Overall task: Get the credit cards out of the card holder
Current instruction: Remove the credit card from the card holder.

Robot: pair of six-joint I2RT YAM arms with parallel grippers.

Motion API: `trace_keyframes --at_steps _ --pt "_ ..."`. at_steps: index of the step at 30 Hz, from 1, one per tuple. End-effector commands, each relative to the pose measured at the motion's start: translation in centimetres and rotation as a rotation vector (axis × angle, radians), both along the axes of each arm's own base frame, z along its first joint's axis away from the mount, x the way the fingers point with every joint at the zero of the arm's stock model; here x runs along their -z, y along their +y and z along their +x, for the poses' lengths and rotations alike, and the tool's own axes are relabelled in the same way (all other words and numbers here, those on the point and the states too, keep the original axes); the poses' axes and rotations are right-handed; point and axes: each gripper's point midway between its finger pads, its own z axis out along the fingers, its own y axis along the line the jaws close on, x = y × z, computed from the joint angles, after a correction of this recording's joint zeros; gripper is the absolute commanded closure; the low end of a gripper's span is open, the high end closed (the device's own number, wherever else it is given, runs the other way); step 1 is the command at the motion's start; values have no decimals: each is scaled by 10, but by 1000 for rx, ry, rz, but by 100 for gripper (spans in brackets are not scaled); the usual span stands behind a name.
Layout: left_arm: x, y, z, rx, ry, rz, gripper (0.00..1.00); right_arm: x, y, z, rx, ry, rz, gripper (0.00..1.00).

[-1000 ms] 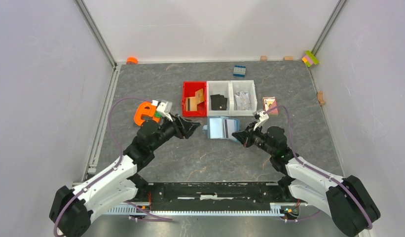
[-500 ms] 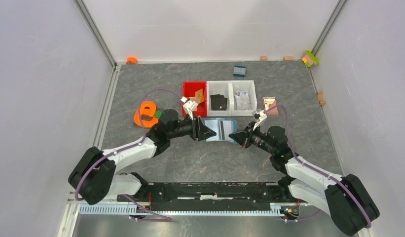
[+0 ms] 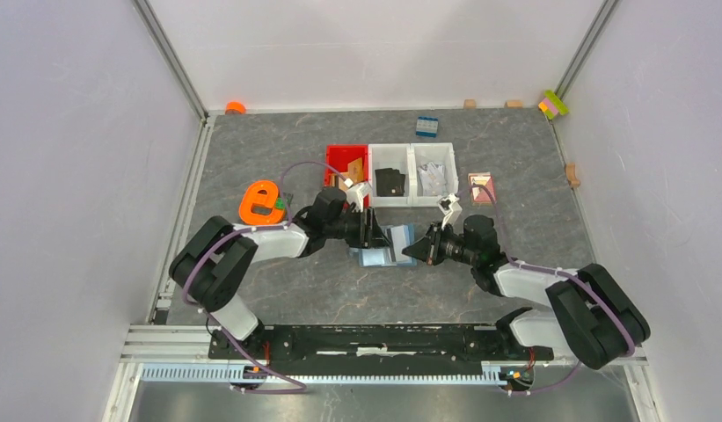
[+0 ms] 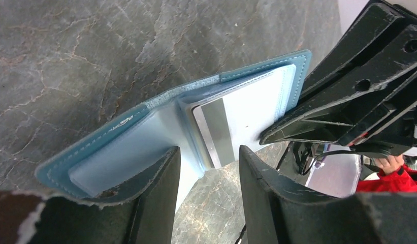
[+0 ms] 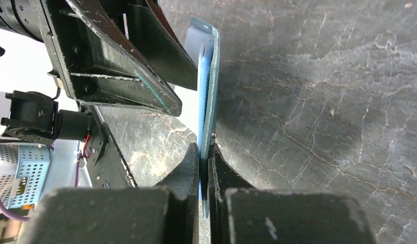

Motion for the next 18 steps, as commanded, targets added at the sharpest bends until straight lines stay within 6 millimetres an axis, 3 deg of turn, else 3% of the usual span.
trace_keyframes --at_steps 1,9,18 --pt "7 -5 9 -40 65 18 46 -23 9 9 -26 -39 80 100" --pt "34 -16 6 -19 196 4 50 0 8 12 -12 39 64 96" --pt "23 -32 -1 44 242 -138 59 14 9 13 -9 82 46 95"
